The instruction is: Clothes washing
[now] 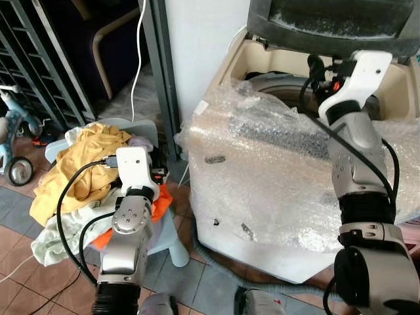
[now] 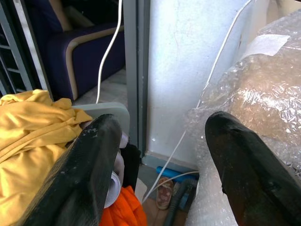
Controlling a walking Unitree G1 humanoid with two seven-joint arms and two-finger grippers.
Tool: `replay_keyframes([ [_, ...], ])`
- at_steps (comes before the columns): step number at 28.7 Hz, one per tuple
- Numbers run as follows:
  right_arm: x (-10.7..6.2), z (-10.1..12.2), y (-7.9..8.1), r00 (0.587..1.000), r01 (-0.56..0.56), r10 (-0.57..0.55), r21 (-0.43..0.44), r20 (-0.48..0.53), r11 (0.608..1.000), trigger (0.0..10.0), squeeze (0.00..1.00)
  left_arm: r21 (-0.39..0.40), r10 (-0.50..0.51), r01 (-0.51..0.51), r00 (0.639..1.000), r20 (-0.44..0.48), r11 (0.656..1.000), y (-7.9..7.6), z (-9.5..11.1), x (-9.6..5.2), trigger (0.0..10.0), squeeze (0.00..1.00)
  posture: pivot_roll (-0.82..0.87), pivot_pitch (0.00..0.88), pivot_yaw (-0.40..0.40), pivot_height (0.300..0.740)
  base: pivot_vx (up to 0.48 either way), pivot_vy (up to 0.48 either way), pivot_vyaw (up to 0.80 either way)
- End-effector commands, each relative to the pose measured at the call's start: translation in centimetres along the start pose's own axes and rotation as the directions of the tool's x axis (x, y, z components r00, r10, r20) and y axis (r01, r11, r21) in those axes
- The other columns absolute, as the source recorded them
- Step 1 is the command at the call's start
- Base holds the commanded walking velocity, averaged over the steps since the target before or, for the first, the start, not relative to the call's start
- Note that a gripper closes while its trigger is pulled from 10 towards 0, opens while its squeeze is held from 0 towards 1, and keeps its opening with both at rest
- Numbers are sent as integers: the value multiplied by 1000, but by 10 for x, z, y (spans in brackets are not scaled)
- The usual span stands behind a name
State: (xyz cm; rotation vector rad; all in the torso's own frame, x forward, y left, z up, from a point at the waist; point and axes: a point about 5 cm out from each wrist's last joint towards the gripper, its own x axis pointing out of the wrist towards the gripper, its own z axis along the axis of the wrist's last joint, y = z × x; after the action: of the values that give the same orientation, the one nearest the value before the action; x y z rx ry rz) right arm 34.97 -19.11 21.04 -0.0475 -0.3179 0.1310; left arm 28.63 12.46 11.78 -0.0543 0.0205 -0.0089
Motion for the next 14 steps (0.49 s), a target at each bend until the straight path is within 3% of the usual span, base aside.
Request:
replay_keyframes([
  [1, 3, 14, 18, 995, -71, 71, -9, 65, 997, 10000, 1000, 1, 2, -2, 1000, -6, 1000, 1, 0, 1, 10000, 0, -27, 75, 34, 740, 0, 480, 800],
  [8, -11, 13, 36, 994, -94, 92, 27, 52, 995, 10000, 1000, 4, 0, 0, 1000, 5, 1000, -1, 3, 3, 10000, 0, -28, 75, 40, 740, 0, 480, 789],
  [14, -15, 14, 40, 994, -99, 98, 25, 46, 995, 10000, 1000, 14, 22, -22, 1000, 8, 1000, 3, 3, 3, 10000, 0, -24, 75, 37, 740, 0, 480, 788],
])
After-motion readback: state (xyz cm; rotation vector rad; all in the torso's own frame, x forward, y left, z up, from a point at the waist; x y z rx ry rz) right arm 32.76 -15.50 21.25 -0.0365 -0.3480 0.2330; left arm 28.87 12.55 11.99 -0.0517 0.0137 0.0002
